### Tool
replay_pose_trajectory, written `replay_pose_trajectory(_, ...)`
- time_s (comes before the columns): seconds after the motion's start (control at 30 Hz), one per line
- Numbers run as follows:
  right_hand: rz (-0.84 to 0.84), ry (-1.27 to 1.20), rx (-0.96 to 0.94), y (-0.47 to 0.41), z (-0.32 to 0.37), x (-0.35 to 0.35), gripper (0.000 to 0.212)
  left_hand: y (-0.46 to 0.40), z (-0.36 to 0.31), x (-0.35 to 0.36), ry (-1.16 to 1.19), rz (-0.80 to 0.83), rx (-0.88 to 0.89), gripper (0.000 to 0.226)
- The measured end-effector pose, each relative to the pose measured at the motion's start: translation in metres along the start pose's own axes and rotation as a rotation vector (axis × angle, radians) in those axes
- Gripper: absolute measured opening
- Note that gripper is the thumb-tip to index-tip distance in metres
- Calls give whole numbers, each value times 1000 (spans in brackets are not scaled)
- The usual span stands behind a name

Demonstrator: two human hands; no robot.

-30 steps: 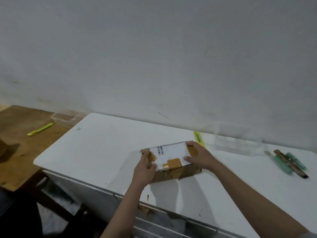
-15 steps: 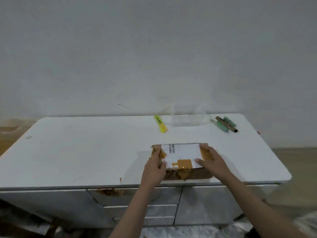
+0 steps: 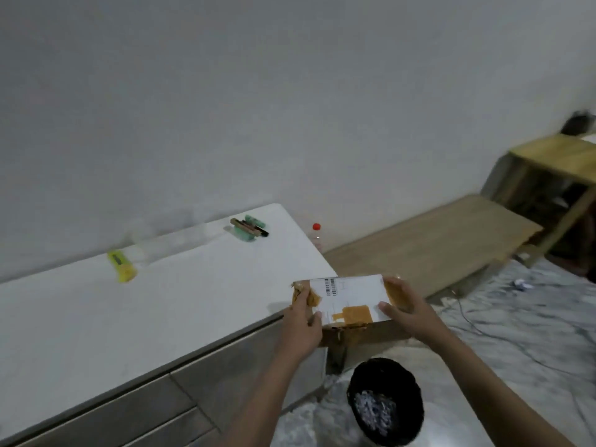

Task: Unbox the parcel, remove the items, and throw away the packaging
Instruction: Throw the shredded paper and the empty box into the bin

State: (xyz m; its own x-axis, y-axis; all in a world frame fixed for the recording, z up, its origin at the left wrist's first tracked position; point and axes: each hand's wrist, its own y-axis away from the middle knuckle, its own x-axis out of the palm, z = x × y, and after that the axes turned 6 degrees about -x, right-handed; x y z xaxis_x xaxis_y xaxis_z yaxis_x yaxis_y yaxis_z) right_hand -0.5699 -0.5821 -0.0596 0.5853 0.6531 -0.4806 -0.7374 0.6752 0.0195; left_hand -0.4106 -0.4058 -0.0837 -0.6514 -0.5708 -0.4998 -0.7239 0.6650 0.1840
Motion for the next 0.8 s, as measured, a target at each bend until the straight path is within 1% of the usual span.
replay_pose_trajectory(0.1,-95,1,47,24,-39,-62,47,-8,-29,70,-13,111,29,60)
replay_pose_trajectory(0.2,-175,-30,99,45,-74,-106,47,-10,-50,124,-47,206,56,61)
replay_pose_trajectory(0.27,-211,-45,128,57,-93,-126,50,-13,-53,154,-77,262,71,61)
replay_pose_trajectory(0.37,-243,-27,175,70,-119,-142,52,-25,-39,191,-134,315,61,64)
replay_pose_trajectory(0.47,-267,-8,258,76,-144,-137,57,-32,-31,213,-242,378,15,63)
replay_pose_trajectory(0.57,-291,6,348,76,-172,-119,62,-44,-17,233,-349,432,19,58)
replay_pose_trajectory(0.63,-294,0,408,75,-188,-104,65,-55,-3,248,-383,460,6,59)
replay_pose_trajectory(0.73,-334,6,479,68,-208,-81,66,-72,18,268,-430,489,-70,67)
replay_pose_trajectory(0.8,-372,35,534,59,-223,-66,65,-86,32,283,-409,532,-176,81)
